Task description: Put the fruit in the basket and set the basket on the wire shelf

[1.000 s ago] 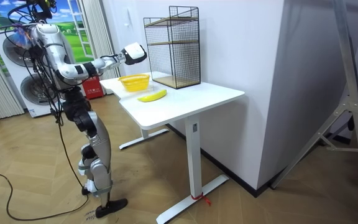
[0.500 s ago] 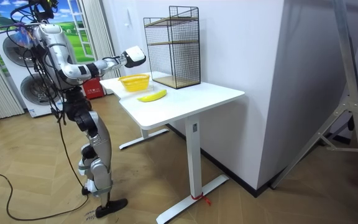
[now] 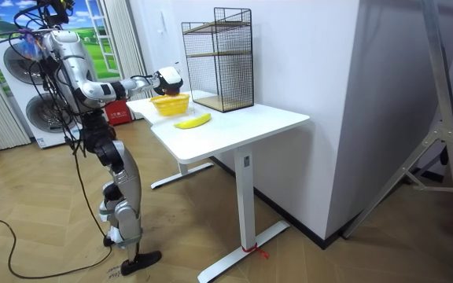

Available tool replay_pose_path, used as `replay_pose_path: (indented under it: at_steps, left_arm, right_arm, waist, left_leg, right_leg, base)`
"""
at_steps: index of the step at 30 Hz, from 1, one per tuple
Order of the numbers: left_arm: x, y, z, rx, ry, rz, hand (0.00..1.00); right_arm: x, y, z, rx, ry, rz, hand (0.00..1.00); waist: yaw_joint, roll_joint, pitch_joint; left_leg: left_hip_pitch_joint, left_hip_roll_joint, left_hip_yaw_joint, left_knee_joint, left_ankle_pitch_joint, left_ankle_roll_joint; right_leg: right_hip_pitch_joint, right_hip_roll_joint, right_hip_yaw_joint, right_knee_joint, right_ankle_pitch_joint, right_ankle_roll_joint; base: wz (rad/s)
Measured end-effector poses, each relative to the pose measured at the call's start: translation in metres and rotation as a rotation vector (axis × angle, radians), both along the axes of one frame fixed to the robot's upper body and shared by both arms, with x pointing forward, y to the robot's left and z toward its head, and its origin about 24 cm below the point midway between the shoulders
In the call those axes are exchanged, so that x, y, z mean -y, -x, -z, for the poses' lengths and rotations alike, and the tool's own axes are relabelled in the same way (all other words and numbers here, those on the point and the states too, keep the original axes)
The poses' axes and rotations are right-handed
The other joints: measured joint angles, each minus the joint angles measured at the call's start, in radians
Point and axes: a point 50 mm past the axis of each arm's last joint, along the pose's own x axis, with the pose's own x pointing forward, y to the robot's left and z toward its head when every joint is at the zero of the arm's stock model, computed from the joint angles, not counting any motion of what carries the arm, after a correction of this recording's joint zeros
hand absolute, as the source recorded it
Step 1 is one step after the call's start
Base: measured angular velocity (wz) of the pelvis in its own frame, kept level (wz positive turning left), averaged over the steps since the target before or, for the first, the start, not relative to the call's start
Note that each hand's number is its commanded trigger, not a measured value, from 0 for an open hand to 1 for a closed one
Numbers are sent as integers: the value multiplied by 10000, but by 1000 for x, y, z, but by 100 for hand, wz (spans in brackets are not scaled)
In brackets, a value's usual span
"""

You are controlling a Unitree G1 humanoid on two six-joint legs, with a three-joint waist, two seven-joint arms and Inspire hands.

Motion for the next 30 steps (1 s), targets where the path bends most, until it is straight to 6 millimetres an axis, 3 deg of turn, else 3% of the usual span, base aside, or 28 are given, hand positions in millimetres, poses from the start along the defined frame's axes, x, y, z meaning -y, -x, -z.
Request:
replay_pose_path:
  at_steps: [30]
  left_arm:
    - [0, 1, 0, -12, -5, -26, 0]
  right_arm:
    - [-4, 1, 6, -295, 254, -251, 0]
  waist:
    - [-46, -53, -36]
  left_leg:
    - [56, -2, 11, -3, 0, -1]
  right_leg:
    - [88, -5, 29, 11, 0, 0]
  base:
    - [0]
